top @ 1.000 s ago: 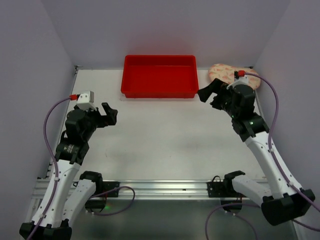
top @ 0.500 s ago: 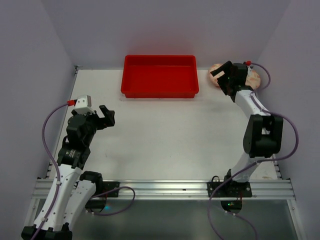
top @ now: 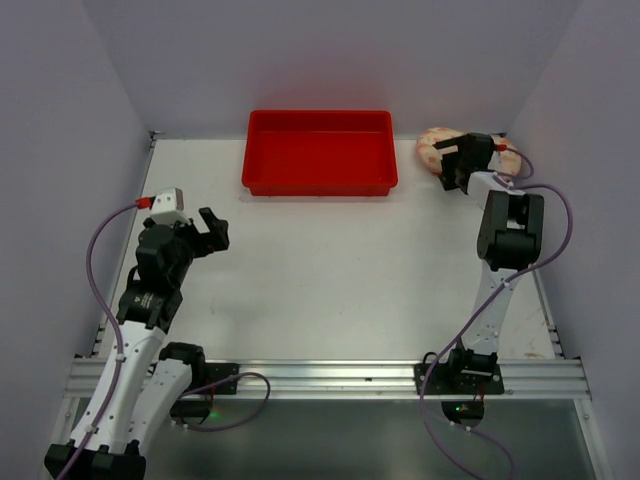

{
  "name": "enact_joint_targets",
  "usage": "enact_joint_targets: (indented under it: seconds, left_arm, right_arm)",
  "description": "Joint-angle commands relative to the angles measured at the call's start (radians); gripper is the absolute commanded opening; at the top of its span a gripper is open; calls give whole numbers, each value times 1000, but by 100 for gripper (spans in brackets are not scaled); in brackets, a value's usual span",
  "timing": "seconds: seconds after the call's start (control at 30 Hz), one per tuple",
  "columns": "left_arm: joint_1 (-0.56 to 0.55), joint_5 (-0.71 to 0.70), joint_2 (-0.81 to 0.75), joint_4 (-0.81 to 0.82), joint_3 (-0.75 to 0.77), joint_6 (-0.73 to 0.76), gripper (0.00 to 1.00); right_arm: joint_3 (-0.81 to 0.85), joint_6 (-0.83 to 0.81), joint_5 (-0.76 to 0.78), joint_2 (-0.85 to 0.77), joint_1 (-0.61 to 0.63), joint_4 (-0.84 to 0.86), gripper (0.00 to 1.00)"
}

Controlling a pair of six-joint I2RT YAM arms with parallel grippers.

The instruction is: Unzip the laundry bag and remove the bra

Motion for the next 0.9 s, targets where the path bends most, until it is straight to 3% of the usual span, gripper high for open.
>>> enact_joint_targets:
  seconds: [0.0,0.17,0.2,0.23,0.27,0.37,0.4,0.47,0.7,0.87]
  left_arm:
    - [16,3,11,66,-1,12,100]
    - [25,9,26,68,-4,11,100]
    - [28,9,32,69,-4,11,100]
    - [28,9,35,71,-4,9,100]
    - [29,9,37,71,-4,9,100]
    - [32,9,43,71,-4,9,100]
    - [34,10,40,72,-3,9,100]
    - [35,14,34,71,-4,9,100]
    - [37,38,3,66,-10,6,100]
    - [19,52,-29,66,-17,-6,100]
  right_arm:
    - [56,96,-24,49,-13,77,99]
    - [99,132,-27,126,-24,99,99]
    - [100,140,-30,132,-27,103,93]
    - [97,146,-34,138,-33,131,85]
    - [88,152,-41,143,-35,149,62]
    - [64,155,-64,140,-47,207,28]
    - [59,148,-68,120,-47,215,11]
    - [30,105,-64,82,-47,220,0]
    - [-203,16,-44,-211,-33,283,0]
    - [-370,-79,-4,-509,-10,231,0]
